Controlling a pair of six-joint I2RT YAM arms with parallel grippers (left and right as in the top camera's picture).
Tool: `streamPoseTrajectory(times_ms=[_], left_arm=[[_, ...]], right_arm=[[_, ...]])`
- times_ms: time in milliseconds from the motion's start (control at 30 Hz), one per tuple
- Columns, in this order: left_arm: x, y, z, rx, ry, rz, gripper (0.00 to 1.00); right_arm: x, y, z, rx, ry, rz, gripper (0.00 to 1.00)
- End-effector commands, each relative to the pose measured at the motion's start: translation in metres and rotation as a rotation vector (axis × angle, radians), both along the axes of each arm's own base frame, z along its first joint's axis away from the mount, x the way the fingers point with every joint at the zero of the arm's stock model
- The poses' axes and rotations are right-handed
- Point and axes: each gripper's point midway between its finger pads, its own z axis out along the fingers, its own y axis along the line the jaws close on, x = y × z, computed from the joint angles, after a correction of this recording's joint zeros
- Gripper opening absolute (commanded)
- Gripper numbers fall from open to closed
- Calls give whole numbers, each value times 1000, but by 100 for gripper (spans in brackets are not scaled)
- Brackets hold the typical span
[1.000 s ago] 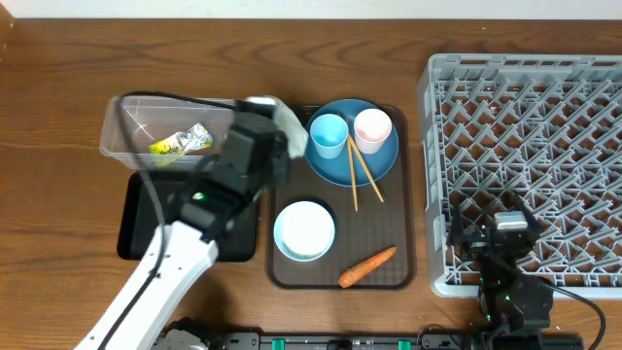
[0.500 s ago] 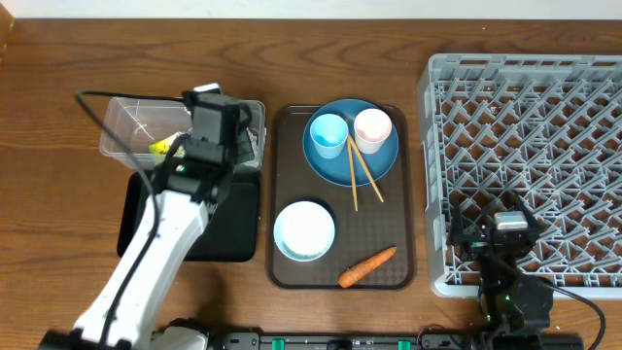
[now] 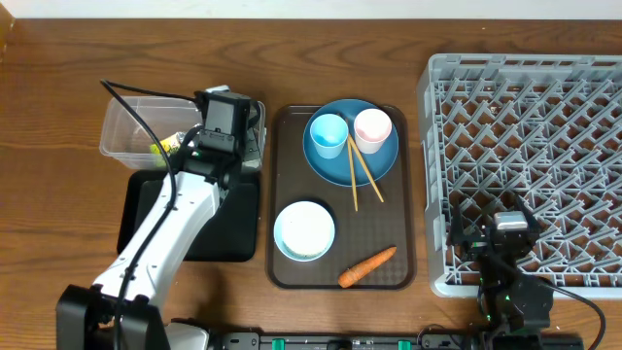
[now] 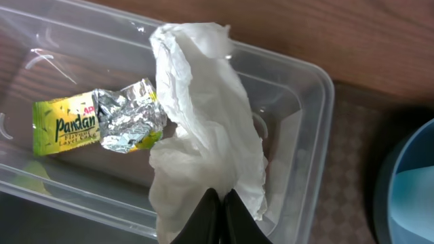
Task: Sort waste into correct bins and load items into the dishwasher rack
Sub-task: 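Carry the tissue left and release it into the clear bin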
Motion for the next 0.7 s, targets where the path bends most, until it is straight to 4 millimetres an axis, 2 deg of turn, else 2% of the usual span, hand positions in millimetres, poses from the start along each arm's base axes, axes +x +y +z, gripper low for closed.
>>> streamPoseTrajectory(times_ms=[0,167,333,400,467,533,667], left_arm=[[0,3,-16,14,44,17,7],[5,2,-33,21,70,17,7],[9,1,-40,22,74,17,9],[10,1,-40,22,73,17,22],[11,1,-39,20,64,17,30],[16,-1,-34,19,38,9,43],[21,-2,-15,8,-24,2,47]], right_arm=[[0,-1,-1,7,4,-6,99],[0,-1,-1,7,4,-6,99],[0,-1,-1,7,3,-6,99],[0,-1,-1,7,3,-6,99],[0,-1,-1,7,4,-6,99],[0,-1,-1,7,4,-6,99],[0,-1,-1,7,3,-6,99]])
